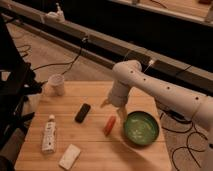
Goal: Place the white sponge in the ceramic cup
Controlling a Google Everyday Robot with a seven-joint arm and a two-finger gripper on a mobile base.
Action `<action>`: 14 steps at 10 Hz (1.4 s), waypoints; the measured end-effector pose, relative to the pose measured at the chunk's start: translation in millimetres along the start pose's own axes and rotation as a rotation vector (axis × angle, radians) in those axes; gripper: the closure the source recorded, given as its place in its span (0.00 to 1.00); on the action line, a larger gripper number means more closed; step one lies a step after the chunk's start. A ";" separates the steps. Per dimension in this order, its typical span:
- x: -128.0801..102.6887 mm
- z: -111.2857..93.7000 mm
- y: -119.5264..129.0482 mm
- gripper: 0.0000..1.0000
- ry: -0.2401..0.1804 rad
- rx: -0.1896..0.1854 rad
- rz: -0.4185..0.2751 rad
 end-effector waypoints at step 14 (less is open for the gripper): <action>-108.1 54.5 -22.3 0.20 -0.405 0.109 -0.227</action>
